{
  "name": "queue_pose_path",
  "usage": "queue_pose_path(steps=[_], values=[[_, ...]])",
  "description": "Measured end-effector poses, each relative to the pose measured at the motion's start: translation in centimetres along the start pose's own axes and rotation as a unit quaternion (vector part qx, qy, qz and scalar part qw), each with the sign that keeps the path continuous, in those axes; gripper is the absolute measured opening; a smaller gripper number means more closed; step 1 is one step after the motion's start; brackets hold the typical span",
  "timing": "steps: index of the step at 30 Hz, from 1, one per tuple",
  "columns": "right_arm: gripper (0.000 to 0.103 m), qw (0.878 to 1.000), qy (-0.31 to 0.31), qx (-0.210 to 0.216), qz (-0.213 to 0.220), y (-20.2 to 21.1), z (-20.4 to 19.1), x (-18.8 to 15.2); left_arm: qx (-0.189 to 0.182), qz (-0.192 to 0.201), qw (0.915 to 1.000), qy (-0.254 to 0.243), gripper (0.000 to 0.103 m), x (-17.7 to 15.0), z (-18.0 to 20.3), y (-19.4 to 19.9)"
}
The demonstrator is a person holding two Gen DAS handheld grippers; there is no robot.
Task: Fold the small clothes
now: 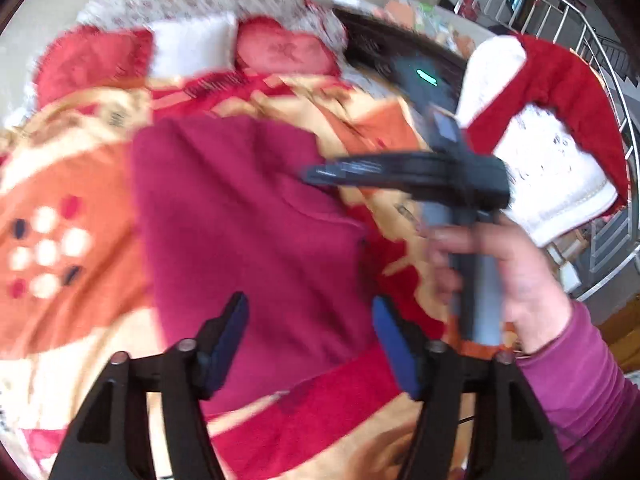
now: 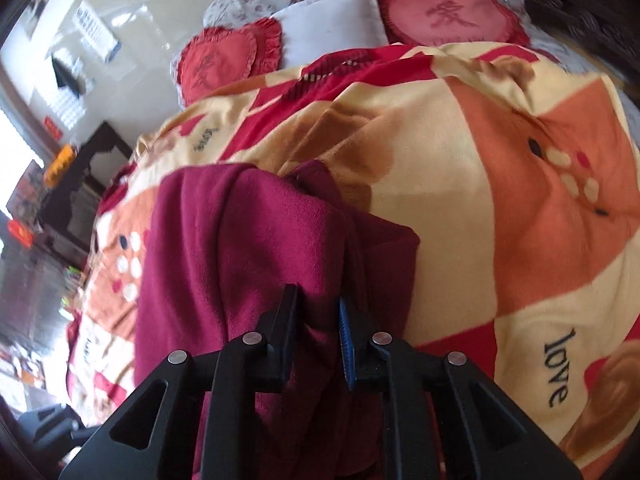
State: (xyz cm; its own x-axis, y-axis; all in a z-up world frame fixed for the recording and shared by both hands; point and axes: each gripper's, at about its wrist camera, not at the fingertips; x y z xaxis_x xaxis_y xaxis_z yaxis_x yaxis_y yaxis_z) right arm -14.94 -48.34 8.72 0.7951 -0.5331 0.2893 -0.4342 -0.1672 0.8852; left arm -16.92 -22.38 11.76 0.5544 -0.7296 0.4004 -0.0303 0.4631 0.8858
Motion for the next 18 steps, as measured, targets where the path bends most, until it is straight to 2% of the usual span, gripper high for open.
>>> queue_pose_path(steps=[1,3,6,9,12,13,15,18], values=[[0.008,1.0,-0.006,-0.009,0.007,0.8,0.0,-0.3,0.016,0.01,0.9998,0.007,0.077,-0.3,-0.6,0.5],[0.008,0.999,0.008,-0.029,0.028,2.6,-0.9,-1.2,0.053,0.014,0.9981,0.028,0.077,-0.8,-2.5,0.7],[0.018,0.998,0.054,-0.009,0.022,4.1,-3.3,-3.2,0.08,-0.003,0.9948,0.063,0.077,-1.2,-4.6,-0.7],[0.019,0.996,0.086,-0.015,0.002,3.6,-5.0,-5.7,0.077,-0.02,0.9939,0.077,0.077,-2.3,-5.2,-2.4],[0.015,0.986,0.127,-0.108,-0.023,1.1,-4.9,-7.8,0.076,-0.052,0.9936,0.065,0.077,-3.0,-4.7,-4.8],[0.015,0.985,0.125,-0.117,-0.034,0.2,-4.1,-8.2,0.075,-0.061,0.9936,0.059,0.077,-3.2,-4.4,-5.5],[0.015,0.991,0.09,-0.085,-0.046,-0.2,-2.1,-8.5,0.08,-0.068,0.9932,0.049,0.077,-3.6,-3.6,-6.3],[0.015,0.996,0.071,-0.038,-0.029,1.9,-1.4,-7.9,0.079,-0.058,0.994,0.05,0.077,-3.6,-3.5,-6.2]])
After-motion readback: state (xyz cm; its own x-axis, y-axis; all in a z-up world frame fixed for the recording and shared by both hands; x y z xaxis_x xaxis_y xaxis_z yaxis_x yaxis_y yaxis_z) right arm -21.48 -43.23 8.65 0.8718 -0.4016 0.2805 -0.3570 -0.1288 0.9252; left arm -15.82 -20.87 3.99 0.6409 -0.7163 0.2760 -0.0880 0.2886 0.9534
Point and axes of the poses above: each gripper's, at about its wrist camera, not at the fingertips, and y roughly against the way its jaws point, z to its right, x to its top, and after that the axes turned 13 degrees about -z, right-handed
